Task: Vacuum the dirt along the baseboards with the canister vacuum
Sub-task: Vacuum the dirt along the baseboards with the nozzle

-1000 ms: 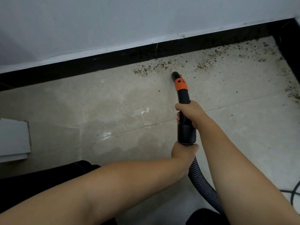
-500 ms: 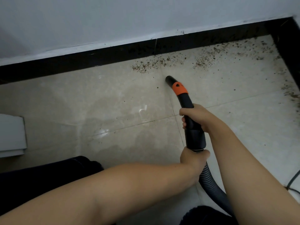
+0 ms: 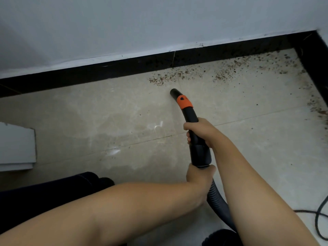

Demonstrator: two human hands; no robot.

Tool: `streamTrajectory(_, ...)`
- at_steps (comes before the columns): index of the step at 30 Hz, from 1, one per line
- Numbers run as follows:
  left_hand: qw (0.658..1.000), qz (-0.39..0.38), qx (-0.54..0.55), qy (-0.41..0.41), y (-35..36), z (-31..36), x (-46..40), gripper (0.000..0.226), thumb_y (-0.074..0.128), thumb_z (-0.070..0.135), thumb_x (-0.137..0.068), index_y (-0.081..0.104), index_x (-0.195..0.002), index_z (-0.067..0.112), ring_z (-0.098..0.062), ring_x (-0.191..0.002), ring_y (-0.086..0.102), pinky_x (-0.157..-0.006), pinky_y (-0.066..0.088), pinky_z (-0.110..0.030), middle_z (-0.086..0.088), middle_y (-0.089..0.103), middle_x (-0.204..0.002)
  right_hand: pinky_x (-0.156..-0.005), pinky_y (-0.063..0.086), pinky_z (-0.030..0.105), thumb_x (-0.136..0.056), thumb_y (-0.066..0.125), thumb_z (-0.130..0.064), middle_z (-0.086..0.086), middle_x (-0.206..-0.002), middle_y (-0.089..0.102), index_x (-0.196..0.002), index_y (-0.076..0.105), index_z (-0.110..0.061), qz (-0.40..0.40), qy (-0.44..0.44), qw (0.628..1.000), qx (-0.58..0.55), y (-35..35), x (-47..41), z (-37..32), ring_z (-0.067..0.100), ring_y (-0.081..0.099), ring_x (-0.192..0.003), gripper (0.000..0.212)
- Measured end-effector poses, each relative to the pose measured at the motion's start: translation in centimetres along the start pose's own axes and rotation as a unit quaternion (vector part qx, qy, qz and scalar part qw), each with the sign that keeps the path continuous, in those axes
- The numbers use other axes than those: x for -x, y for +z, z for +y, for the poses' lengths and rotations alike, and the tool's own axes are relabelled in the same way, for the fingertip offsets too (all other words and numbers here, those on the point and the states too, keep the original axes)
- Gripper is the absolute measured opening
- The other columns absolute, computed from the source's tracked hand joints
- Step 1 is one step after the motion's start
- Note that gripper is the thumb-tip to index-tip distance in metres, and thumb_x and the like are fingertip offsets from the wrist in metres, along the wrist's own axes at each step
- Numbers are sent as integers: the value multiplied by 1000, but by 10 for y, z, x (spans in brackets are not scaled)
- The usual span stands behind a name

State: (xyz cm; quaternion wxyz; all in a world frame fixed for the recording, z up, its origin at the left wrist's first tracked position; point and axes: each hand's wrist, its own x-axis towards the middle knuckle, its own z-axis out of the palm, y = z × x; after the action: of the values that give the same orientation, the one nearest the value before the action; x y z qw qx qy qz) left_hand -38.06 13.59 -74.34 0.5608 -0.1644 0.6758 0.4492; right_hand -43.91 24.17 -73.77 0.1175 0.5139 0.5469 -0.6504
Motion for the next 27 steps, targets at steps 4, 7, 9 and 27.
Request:
streamTrajectory(4,1000,17,9,11,-15,12,-15,29,63,15,-79,62,-108,12,-28,-94,65,-83,53,-36,-13,70,-102,-48,49,28,-83,56,-2,10,-61,51,-83,48,-8,7,-11,1000,-13,16,-15,-12,18,50,-45,10)
streamTrajectory(7,1000,0,8,10,-12,17,-21,27,62,12,-81,61,-108,9,-29,-89,63,-78,52,-35,-15,67,-99,-48,48,28,-83,57,-3,10,-60,52,-83,48,-8,36,-6,999,-23,9,-21,-15,18,50,-44,10)
streamTrajectory(9,1000,-24,-7,6,-4,25,-24,23,61,10,-81,57,-104,8,-25,-79,57,-69,47,-33,-10,61,-86,-45,46,26,-83,57,-2,10,-58,51,-82,48,-6,81,-3,996,-40,-5,-27,-18,17,49,-38,10)
streamTrajectory(27,1000,-20,2,8,0,25,-30,27,61,11,-80,59,-107,8,-23,-82,57,-71,46,-30,-6,59,-87,-51,50,30,-83,57,-3,10,-61,53,-86,49,-8,17,-4,1000,20,-4,-32,-27,19,52,-46,10)
